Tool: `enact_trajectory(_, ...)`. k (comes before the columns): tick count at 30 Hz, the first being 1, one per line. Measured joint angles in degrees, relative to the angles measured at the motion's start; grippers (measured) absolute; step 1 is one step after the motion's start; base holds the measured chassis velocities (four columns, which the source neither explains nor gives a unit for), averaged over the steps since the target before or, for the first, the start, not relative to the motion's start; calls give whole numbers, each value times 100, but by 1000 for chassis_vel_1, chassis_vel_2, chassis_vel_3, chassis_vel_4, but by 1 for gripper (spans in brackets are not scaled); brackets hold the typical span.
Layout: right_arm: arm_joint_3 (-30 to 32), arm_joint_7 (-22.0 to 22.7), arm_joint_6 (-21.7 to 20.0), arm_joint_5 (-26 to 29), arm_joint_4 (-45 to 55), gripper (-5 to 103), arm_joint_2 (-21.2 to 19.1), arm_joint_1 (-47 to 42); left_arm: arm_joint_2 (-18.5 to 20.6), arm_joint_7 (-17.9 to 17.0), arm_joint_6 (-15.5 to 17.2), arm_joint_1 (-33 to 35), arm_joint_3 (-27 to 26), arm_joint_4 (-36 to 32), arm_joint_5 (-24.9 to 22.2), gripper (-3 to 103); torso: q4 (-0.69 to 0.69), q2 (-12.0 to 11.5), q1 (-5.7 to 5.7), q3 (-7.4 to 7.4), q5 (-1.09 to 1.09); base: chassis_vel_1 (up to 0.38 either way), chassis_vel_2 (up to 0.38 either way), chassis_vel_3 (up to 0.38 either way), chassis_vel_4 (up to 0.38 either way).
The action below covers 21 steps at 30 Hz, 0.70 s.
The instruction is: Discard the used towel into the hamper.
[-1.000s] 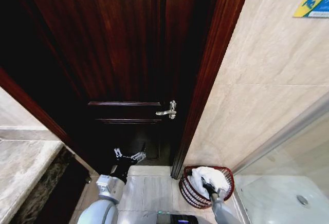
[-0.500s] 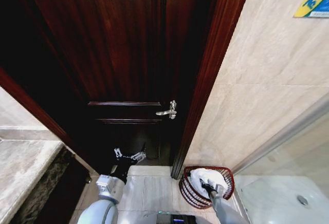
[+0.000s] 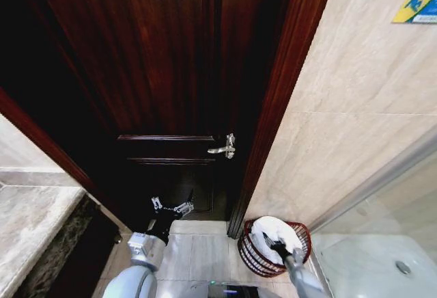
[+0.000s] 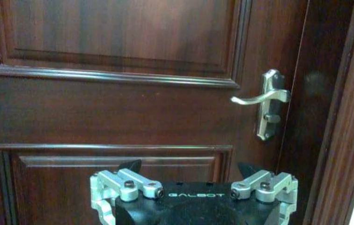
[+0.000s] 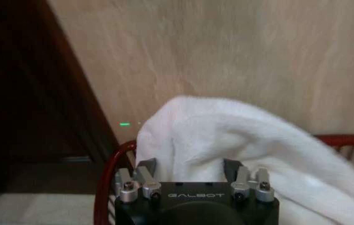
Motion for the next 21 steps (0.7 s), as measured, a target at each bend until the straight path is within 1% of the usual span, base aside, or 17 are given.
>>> enact_trajectory(1,-1,-45,48,98,228,74,-78,-194,0,0,0,0,0,0,0,100,-2,0,0,0,-3,0,0,0,0)
enact_trajectory(4,10,-157,220,413,750,90,-271,-563,1,0,0,0,0,0,0,100,0,1,0,0,-2,0,0,0,0)
enact_trajectory(5,6,-180,463,532,760,95,-317,-557,0,0,0,0,0,0,0,100,0,1,0,0,-3,0,0,0,0)
enact_trajectory(6,6,-180,463,532,760,95,-317,-557,0,0,0,0,0,0,0,100,0,1,0,0,-3,0,0,0,0)
enact_trajectory(7,-3,-200,749,667,691,95,-336,-501,0,1,0,0,0,0,0,100,0,1,0,0,-5,0,0,0,0)
enact_trajectory(8,-2,-200,976,761,599,98,-331,-397,0,0,0,0,0,0,0,100,0,1,0,0,-2,0,0,0,0)
enact_trajectory(9,1,-145,1010,805,546,99,-306,-242,1,0,0,0,0,0,0,100,0,0,0,0,4,0,0,0,0)
enact_trajectory(10,-11,-44,835,852,503,100,-268,-57,1,0,0,0,0,0,0,100,4,0,0,0,-2,0,0,0,0)
enact_trajectory(11,-11,-44,835,852,503,100,-268,-57,1,0,0,0,0,0,0,100,4,0,0,0,-2,0,0,0,0)
enact_trajectory(12,-49,71,631,868,392,100,-187,127,1,0,0,0,0,0,0,100,5,1,0,0,-8,0,0,0,0)
enact_trajectory(14,-117,238,341,791,116,100,-5,425,1,0,0,0,1,0,0,100,4,0,1,0,5,0,0,0,0)
enact_trajectory(15,-138,327,234,704,-116,100,109,622,0,0,0,0,0,0,0,100,4,0,1,0,4,0,0,0,0)
enact_trajectory(16,-138,327,234,704,-116,100,109,622,0,0,0,0,0,0,0,100,4,0,1,0,4,0,0,0,0)
enact_trajectory(17,-139,386,215,588,-317,100,199,761,0,0,0,0,0,0,0,100,3,0,1,0,-4,0,0,0,0)
enact_trajectory(18,-129,494,245,376,-571,100,279,904,0,0,0,0,0,0,0,100,3,0,0,0,0,0,0,0,0)
enact_trajectory(20,-94,572,300,177,-779,100,319,1002,0,0,0,0,0,0,0,100,3,0,1,0,3,0,0,0,0)
enact_trajectory(21,-94,572,300,177,-779,100,319,1002,0,0,0,0,0,0,0,100,3,0,1,0,3,0,0,0,0)
